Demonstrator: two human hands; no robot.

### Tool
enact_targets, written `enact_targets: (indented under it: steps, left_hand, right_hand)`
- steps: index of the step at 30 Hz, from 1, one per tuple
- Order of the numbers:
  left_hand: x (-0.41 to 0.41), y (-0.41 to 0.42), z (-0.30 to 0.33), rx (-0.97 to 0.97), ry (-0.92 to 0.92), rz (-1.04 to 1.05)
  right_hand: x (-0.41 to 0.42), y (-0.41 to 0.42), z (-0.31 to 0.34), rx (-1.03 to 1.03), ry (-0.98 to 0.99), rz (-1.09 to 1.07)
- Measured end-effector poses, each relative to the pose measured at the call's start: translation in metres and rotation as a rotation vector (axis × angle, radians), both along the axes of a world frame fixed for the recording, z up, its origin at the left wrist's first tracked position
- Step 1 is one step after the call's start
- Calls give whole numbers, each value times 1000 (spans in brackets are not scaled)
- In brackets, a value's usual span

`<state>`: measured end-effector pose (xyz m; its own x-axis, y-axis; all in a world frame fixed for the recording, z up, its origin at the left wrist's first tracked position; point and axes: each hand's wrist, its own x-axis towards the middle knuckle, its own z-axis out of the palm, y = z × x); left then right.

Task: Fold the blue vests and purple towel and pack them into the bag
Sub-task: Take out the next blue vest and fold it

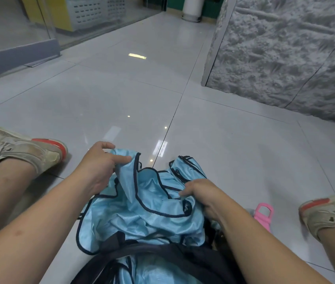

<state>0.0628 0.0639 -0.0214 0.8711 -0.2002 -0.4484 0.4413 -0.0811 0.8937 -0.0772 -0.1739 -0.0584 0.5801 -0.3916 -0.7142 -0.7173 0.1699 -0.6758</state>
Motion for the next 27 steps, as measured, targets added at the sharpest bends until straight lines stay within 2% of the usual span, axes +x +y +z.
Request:
enact_targets:
  steps: [3, 6, 8, 12, 17, 19, 21, 23, 25, 27]
  left_hand:
    - [1, 1, -5, 11, 141, -97]
    - [-2, 3, -5, 135, 252, -362]
    - [-1, 5, -9, 368, 178, -520]
    - [-6, 5, -10, 783, -20, -642]
    - [-15, 1, -17, 1153, -143, -716]
    - [-14, 6, -27, 1232, -201, -642]
    - [-15, 15, -35, 1256, -262, -530]
    - [-15, 24, -43, 1204, -219, -413]
    - [-17, 31, -52, 968, -51, -248]
    - [-23, 39, -57, 583, 146, -73]
  right_hand:
    - [0, -4, 13, 323, -212, -84]
    - [-3, -9, 23, 523, -389, -109]
    - [-4, -11, 30, 514, -441, -83]
    - [-4, -16, 41, 414, -473, 6]
    - [-7, -15, 49, 380, -503, 94]
    - [-6, -12, 54, 355, -506, 90]
    - [-5, -10, 60, 342, -525, 52]
    - [-6, -7, 68, 298, -545, 9]
    - [-7, -5, 75, 264, -571, -34]
    - [-8, -3, 83, 255, -603, -73]
